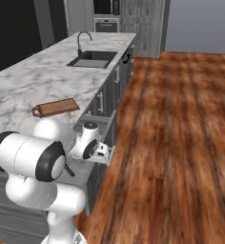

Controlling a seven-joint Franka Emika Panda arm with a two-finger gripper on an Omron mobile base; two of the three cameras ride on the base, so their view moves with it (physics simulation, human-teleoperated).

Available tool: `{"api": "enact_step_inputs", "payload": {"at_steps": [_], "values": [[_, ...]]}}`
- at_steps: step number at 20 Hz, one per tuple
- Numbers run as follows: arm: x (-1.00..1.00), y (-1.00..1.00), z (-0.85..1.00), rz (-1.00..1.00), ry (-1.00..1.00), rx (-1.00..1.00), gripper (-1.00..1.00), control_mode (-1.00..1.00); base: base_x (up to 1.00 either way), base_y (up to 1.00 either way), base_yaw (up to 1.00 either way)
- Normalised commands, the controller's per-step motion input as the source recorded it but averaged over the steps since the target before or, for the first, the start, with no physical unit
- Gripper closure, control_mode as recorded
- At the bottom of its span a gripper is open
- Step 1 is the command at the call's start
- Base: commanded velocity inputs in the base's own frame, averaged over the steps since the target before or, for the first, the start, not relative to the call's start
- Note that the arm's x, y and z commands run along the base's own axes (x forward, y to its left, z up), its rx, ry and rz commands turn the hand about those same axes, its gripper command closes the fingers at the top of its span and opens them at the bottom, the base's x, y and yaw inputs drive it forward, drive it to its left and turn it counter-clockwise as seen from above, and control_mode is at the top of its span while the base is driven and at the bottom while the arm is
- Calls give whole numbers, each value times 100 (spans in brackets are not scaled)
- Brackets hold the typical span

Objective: Pick up the knife from the drawer and place it on the cutting board. Then place the meat from the plate to the cutting board.

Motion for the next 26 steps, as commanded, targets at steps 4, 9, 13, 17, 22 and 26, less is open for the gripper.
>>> {"api": "enact_step_inputs", "payload": {"at_steps": [4,9,13,17,22,26], "values": [[22,0,-39,0,0,0,-100,-100,0,0,0],[17,-6,-36,0,-2,0,-100,-100,0,0,0],[10,-27,-34,2,-6,0,-100,-100,0,0,0],[3,-36,-28,3,-7,0,-100,-100,0,0,0],[0,-78,-8,1,-15,1,-100,-100,0,0,0],[0,-93,-1,2,-16,2,-100,-100,0,0,0]]}}
